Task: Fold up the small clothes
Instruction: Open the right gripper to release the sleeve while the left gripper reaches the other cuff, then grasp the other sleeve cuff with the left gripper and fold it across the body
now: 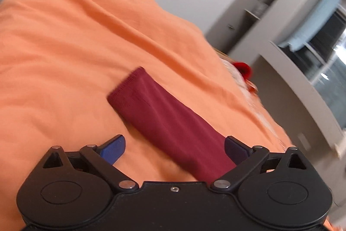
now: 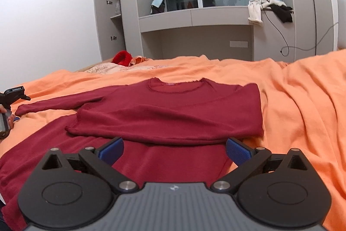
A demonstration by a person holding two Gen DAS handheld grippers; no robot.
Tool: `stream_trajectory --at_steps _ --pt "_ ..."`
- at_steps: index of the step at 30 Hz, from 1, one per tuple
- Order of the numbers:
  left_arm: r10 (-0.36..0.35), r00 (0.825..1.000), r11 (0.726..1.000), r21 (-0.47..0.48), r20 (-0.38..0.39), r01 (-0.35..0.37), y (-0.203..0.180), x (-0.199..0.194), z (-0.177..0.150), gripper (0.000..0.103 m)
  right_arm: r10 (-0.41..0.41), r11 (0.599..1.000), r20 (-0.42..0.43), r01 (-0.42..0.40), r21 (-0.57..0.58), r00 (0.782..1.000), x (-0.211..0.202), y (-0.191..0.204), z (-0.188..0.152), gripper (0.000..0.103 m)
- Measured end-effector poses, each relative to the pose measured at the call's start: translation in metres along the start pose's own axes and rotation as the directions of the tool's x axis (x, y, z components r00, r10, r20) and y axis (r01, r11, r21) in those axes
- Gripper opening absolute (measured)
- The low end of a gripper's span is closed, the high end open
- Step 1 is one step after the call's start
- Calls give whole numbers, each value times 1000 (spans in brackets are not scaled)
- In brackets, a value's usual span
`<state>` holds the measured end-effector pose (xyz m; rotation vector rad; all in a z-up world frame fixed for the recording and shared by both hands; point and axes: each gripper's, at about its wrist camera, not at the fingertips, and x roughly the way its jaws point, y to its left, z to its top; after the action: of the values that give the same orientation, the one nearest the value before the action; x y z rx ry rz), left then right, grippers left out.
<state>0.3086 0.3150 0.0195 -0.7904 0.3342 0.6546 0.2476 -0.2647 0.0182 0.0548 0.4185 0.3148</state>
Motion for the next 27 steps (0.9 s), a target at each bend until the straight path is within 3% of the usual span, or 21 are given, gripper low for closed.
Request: stream_trajectory --at_steps 2,4,6,7,10,12,15,17,19,21,23,27 --pt "43 999 999 -16 30 -43 -3 8 2 85 -8 1000 -7 8 11 1000 2 -3 -3 103" --pt "81 995 995 -58 60 -77 -2 15 4 65 -11 1000 -14 11 24 1000 4 -6 -5 103" --pt "118 990 988 -106 81 -109 2 19 8 23 -5 999 -17 6 35 1000 3 -9 -6 103" --pt "129 988 986 -117 87 -119 3 21 11 14 -2 999 -16 3 37 1000 2 -10 -6 103" --pt "108 984 988 -122 139 -91 0 18 17 7 8 999 -15 -7 34 1000 -1 -11 -8 103" --pt "66 978 997 -61 197 -55 -15 5 17 5 13 999 -13 -13 31 1000 -3 -10 -8 103" --pt "-59 961 997 62 270 44 -46 -18 16 5 18 1000 -8 -18 26 1000 -7 -10 -9 103" --pt "-169 945 980 147 280 132 -71 -39 13 5 18 1000 -1 -17 26 1000 -10 -10 -9 103" --pt "-284 920 944 245 270 220 -99 -62 6 5 12 999 8 -12 31 1000 -12 -10 -9 103" --pt "-404 883 877 374 240 300 -132 -90 -8 5 8 999 15 -9 39 1000 -14 -11 -9 103" --pt "-510 838 793 483 193 372 -162 -117 -28 5 4 999 21 -5 48 1000 -15 -12 -8 103" --pt "-625 778 646 600 62 471 -211 -155 -79 6 -12 999 39 10 53 999 -20 -12 -7 103"
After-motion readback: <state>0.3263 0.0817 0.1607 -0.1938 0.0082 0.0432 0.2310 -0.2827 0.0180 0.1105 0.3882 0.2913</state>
